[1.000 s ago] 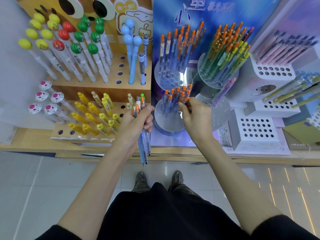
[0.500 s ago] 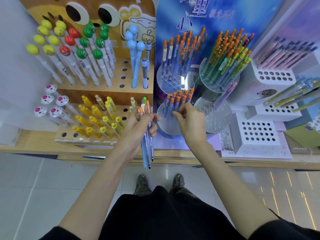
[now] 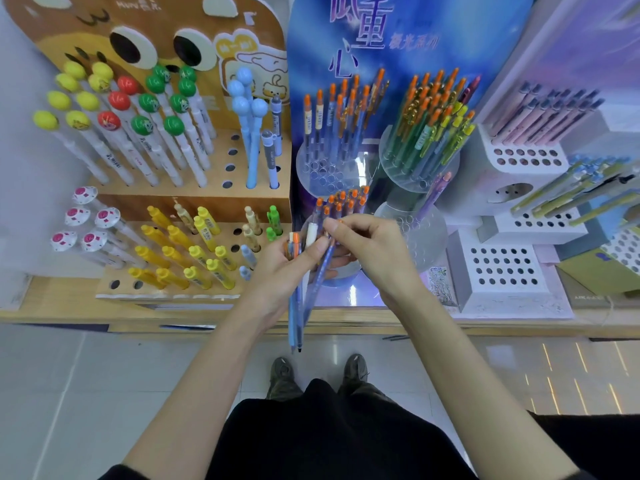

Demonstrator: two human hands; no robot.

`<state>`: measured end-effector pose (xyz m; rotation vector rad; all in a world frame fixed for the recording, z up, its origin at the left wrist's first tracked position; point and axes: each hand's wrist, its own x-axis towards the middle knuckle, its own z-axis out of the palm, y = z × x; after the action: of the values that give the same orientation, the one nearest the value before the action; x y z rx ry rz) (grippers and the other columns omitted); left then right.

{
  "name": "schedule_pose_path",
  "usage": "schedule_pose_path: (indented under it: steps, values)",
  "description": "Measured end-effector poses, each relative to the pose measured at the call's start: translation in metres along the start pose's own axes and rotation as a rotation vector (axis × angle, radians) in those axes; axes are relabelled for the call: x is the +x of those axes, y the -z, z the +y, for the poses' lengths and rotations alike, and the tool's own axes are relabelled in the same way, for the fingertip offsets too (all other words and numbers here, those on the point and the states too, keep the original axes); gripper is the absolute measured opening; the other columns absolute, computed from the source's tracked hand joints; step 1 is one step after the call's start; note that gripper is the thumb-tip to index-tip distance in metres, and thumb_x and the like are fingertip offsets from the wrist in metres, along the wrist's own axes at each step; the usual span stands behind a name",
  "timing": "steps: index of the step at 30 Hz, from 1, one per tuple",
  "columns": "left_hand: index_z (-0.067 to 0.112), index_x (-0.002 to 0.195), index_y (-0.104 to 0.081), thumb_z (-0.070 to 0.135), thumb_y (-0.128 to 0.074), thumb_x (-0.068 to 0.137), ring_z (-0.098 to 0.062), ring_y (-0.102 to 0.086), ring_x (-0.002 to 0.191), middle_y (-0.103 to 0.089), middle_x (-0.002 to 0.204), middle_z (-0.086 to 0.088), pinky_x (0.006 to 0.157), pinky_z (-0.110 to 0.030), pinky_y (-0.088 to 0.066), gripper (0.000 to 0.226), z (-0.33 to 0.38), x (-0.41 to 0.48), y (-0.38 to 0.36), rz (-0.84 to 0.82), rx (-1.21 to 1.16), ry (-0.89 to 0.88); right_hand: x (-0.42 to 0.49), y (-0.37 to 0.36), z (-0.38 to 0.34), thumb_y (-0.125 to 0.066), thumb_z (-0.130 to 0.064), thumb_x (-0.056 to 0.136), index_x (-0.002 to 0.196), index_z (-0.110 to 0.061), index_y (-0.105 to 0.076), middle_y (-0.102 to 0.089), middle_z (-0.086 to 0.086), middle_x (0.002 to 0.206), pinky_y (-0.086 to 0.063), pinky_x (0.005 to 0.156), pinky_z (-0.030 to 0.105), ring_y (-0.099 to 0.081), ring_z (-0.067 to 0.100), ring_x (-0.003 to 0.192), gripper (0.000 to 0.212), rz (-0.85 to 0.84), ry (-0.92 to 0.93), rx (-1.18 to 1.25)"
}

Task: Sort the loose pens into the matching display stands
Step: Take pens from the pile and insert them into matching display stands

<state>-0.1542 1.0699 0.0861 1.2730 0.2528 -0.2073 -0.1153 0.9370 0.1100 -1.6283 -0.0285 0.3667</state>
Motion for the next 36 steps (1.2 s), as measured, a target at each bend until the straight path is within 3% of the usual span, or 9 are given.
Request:
schedule_pose_path:
  steps: [4,8,13,16,19,25,30,34,36]
  values:
    - [0.003,0.099,-0.065,0.021,-0.056,0.09,-0.024,-0.071,0.091,-0.075,0.093,-0.009,0.082,-0.033,-0.058,0.023,-0.004,0.003,0.0,0.122,0.017,-0.007,0.001,0.014,0.006,-0.062,-0.018,0.091,0.069,-0.003,-0.062,-0.052,-0.004,0.058,-0.038,0.06,0.021,-0.044,0.008,0.059,0.027,0.19,0.089,-0.081]
    - [0.012,0.091,-0.066,0.022,-0.051,0.096,-0.02,-0.072,0.075,-0.074,0.078,-0.005,0.069,-0.026,-0.057,0.019,-0.002,0.0,0.006,0.205,0.066,-0.029,0.002,0.032,0.005,-0.059,-0.019,0.093,0.08,-0.009,-0.064,-0.064,0.003,0.066,-0.049,0.056,0.028,-0.059,0.013,0.056,0.017,0.336,0.166,-0.168]
    - [0.012,0.089,-0.062,0.031,-0.054,0.093,-0.009,-0.034,0.041,-0.039,0.047,0.008,0.045,-0.02,-0.034,0.021,-0.005,0.0,0.006,0.225,0.139,-0.053,0.008,0.043,0.012,-0.062,-0.017,0.091,0.092,-0.006,-0.068,-0.069,0.006,0.077,-0.055,0.068,0.026,-0.067,0.017,0.067,0.013,0.456,0.157,-0.179]
    - [0.011,0.08,-0.05,0.035,-0.058,0.086,-0.009,-0.028,0.039,-0.032,0.047,0.009,0.042,-0.02,-0.03,0.026,-0.005,-0.001,0.004,0.211,0.119,-0.064,0.011,0.048,0.012,-0.064,-0.012,0.089,0.091,-0.008,-0.067,-0.068,0.006,0.078,-0.051,0.065,0.017,-0.067,0.02,0.071,0.006,0.466,0.144,-0.174]
    - [0.018,0.073,-0.044,0.022,-0.059,0.093,-0.011,-0.028,0.042,-0.032,0.048,0.008,0.043,-0.02,-0.03,0.025,-0.007,0.0,0.005,0.238,0.1,-0.057,0.012,0.048,0.011,-0.064,-0.008,0.088,0.091,-0.012,-0.065,-0.067,0.005,0.079,-0.049,0.063,0.013,-0.068,0.024,0.074,0.004,0.472,0.149,-0.178]
    - [0.012,0.077,-0.036,0.012,-0.046,0.068,-0.012,-0.032,0.044,-0.04,0.054,0.004,0.045,-0.023,-0.029,0.014,-0.012,0.005,0.006,0.264,-0.036,0.02,0.011,0.05,0.017,-0.065,-0.011,0.088,0.084,-0.019,-0.066,-0.068,0.004,0.078,-0.055,0.077,0.036,-0.068,0.017,0.071,0.009,0.444,0.187,-0.292]
    - [0.007,0.083,-0.046,0.004,-0.043,0.095,-0.009,-0.04,0.05,-0.05,0.064,0.001,0.053,-0.023,-0.035,0.013,-0.014,0.004,0.003,0.303,0.052,-0.02,0.009,0.049,0.021,-0.064,-0.011,0.088,0.085,-0.019,-0.067,-0.066,0.002,0.08,-0.055,0.077,0.037,-0.067,0.019,0.073,0.008,0.441,0.238,-0.354]
    - [-0.009,0.101,-0.053,0.007,-0.042,0.1,-0.005,-0.05,0.056,-0.062,0.06,0.011,0.056,-0.016,-0.043,0.019,-0.02,0.005,0.007,0.245,0.179,-0.102,0.008,0.048,0.026,-0.063,-0.011,0.088,0.084,-0.023,-0.064,-0.063,-0.003,0.079,-0.055,0.078,0.04,-0.068,0.02,0.075,0.013,0.425,0.217,-0.35]
    - [-0.003,0.098,-0.053,0.006,-0.044,0.099,-0.005,-0.057,0.062,-0.068,0.07,0.009,0.062,-0.018,-0.048,0.013,-0.019,0.005,0.006,0.252,0.17,-0.122,0.008,0.048,0.027,-0.063,-0.011,0.088,0.085,-0.021,-0.065,-0.065,0.0,0.08,-0.055,0.078,0.039,-0.069,0.02,0.074,0.011,0.424,0.215,-0.334]
